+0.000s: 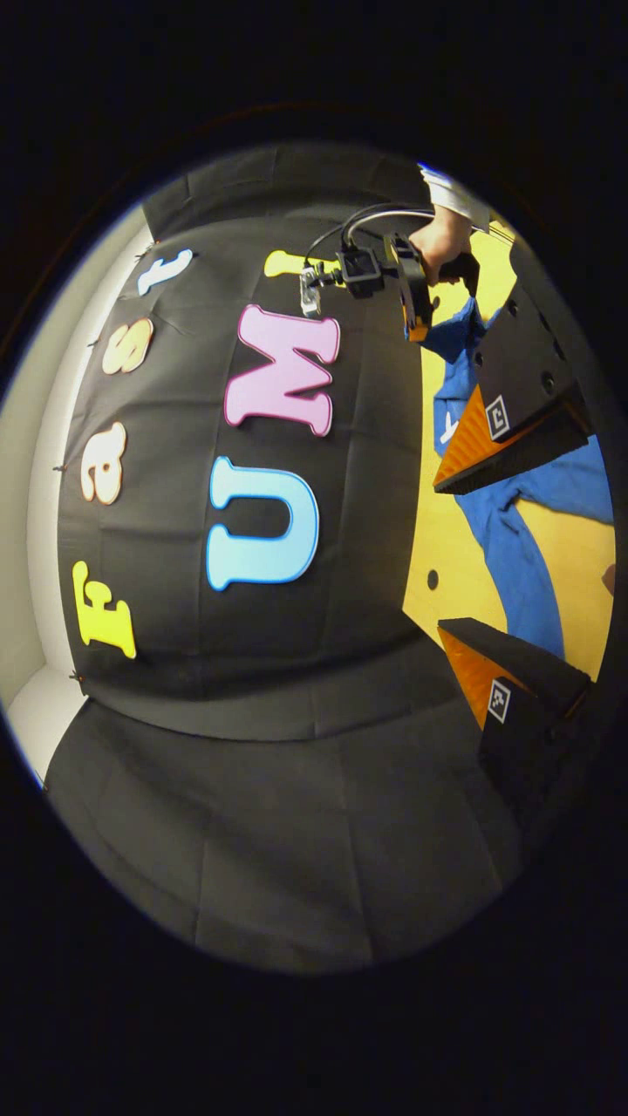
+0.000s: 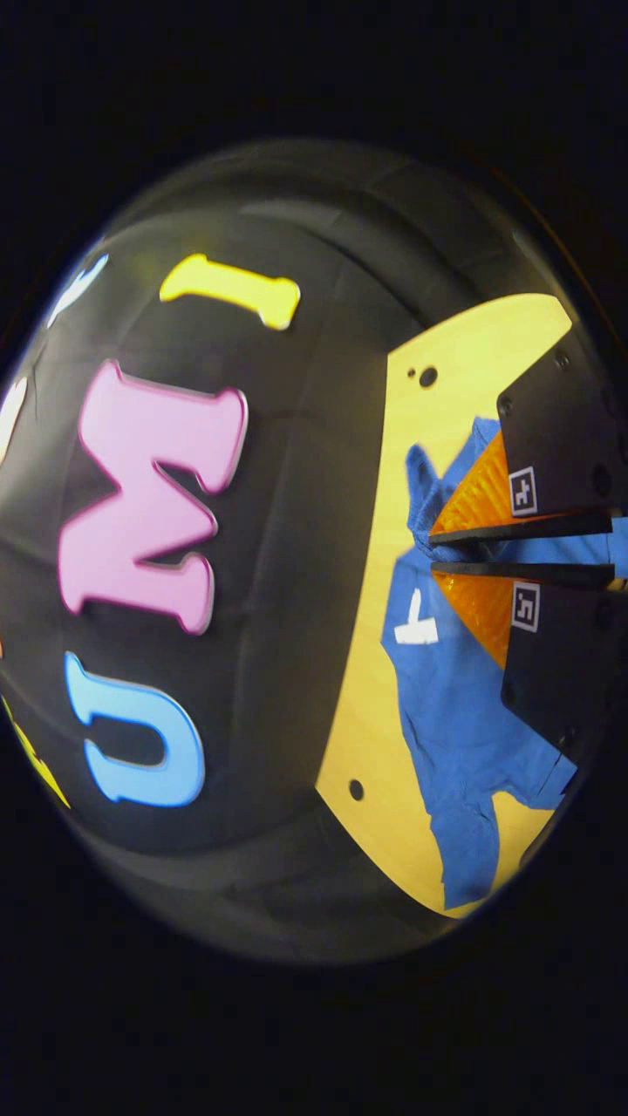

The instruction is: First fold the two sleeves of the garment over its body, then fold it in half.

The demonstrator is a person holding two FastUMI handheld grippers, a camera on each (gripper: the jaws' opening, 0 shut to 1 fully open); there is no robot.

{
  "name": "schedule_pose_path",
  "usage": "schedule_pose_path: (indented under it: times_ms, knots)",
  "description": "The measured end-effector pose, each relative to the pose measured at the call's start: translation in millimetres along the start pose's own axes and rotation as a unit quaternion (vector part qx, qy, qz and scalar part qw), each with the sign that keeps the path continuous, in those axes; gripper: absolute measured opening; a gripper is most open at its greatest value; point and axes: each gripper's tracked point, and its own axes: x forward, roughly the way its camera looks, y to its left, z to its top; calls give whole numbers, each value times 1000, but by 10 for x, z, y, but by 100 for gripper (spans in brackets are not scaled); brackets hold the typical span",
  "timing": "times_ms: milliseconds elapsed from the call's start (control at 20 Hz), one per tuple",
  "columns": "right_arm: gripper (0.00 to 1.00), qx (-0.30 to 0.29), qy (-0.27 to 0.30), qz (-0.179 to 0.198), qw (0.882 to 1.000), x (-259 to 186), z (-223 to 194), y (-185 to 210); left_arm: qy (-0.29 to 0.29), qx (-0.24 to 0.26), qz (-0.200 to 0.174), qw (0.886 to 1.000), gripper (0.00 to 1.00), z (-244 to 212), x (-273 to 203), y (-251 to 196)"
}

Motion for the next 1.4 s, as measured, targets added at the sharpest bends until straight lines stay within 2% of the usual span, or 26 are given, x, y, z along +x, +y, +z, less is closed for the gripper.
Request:
schedule_pose_path:
  times_ms: [150, 300, 450, 500, 550, 650, 700, 750, 800, 900, 950, 1000, 1050, 1100, 1200, 1300, 1400]
  knots:
    - [13, -13, 30, 55, 998, 297, -236, 823, 38, 24, 36, 998, 82, -331, 0, 295]
    - [14, -21, 55, 94, 994, 522, -475, 1356, 65, 32, 57, 996, 82, -536, -29, 446]
    - [14, -19, 100, 115, 988, 694, -777, 1563, 88, 4, 73, 993, 82, -734, 2, 536]
    - [10, -10, 111, 119, 987, 726, -835, 1580, 97, -8, 78, 992, 82, -801, 19, 560]
    - [14, 7, 122, 129, 984, 761, -882, 1631, 103, -18, 83, 991, 82, -880, 10, 595]
    - [16, 60, 141, 177, 972, 745, -861, 1796, 112, -29, 89, 989, 82, -1016, 51, 635]
    - [23, 74, 143, 191, 968, 693, -828, 1814, 117, -32, 92, 988, 82, -1090, 100, 652]
    - [36, 78, 134, 196, 968, 676, -757, 1768, 123, -34, 93, 987, 82, -1170, 154, 671]
    - [43, 77, 123, 200, 969, 651, -671, 1714, 131, -39, 93, 986, 82, -1278, 237, 683]
    - [74, 74, 112, 214, 968, 455, -539, 1576, 159, -56, 98, 981, 82, -1539, 389, 749]
    - [90, 78, 103, 216, 968, 330, -450, 1449, 191, -70, 103, 974, 82, -1712, 423, 791]
    - [99, 89, 87, 217, 968, 184, -330, 1289, 220, -92, 105, 965, 81, -1853, 443, 797]
    - [92, 102, 72, 218, 968, 28, -231, 1106, 233, -108, 107, 961, 84, -1976, 547, 838]
    - [98, 113, 62, 216, 968, -167, -164, 888, 242, -120, 111, 956, 84, -2076, 646, 895]
    - [98, 133, 39, 210, 968, -508, -48, 455, 264, -126, 125, 948, 87, -2251, 740, 1060]
    - [97, 125, 16, 179, 976, -790, -28, -54, 285, -113, 148, 940, 84, -2425, 886, 1213]
    - [97, 124, 8, 151, 981, -1026, -147, -455, 310, -111, 154, 932, 84, -2629, 935, 1283]
